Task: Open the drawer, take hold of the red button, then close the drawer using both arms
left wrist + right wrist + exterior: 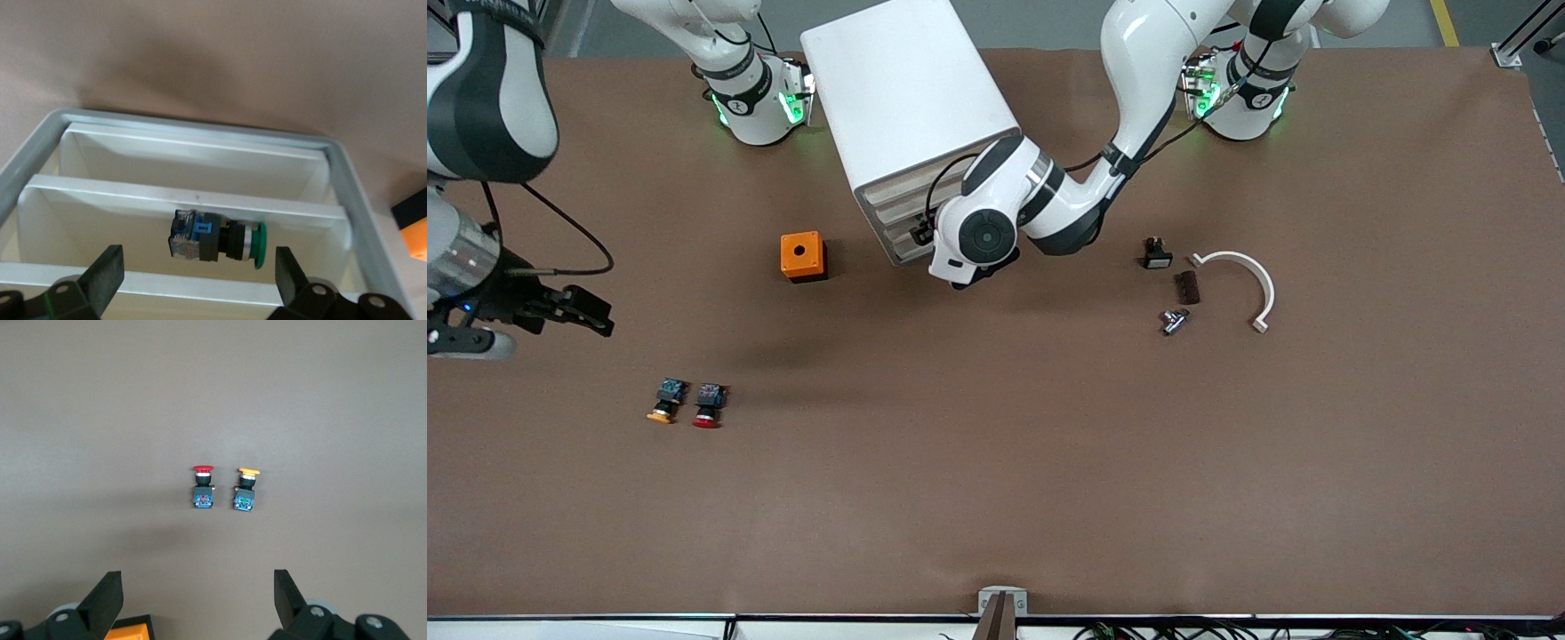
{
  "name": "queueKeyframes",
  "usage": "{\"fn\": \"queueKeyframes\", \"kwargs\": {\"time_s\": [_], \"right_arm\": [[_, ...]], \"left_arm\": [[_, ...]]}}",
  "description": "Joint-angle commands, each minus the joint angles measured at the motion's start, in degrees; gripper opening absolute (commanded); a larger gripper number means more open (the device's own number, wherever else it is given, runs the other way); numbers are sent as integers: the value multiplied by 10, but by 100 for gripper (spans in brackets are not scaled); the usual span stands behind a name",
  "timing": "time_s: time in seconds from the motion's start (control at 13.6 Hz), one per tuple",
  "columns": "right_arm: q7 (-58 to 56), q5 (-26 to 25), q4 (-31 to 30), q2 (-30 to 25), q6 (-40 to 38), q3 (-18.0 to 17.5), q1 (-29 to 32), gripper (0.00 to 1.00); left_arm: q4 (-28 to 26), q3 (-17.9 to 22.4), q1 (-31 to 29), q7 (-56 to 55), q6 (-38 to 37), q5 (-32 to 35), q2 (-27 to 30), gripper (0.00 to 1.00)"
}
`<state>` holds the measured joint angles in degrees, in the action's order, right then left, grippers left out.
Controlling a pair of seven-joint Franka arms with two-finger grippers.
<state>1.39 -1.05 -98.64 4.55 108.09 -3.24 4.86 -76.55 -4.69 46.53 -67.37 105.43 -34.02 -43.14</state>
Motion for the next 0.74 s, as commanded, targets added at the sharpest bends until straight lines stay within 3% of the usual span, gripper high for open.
{"fn": "queueKeyframes", "kwargs": {"time_s": [0.0,0.37,0.66], "right_arm": [[-10,-3,10,-37,-48,-7,8,100],[-11,-5,21,-79,-73,-7,8,100],[-9,-10,21,-92,-74,-5,8,100]], "left_arm": [[3,1,-28,-6,-14,38,24,100],[2,-1,-120,48,-27,77,125,99],[2,2,-194,174,-150,90,211,99]]}}
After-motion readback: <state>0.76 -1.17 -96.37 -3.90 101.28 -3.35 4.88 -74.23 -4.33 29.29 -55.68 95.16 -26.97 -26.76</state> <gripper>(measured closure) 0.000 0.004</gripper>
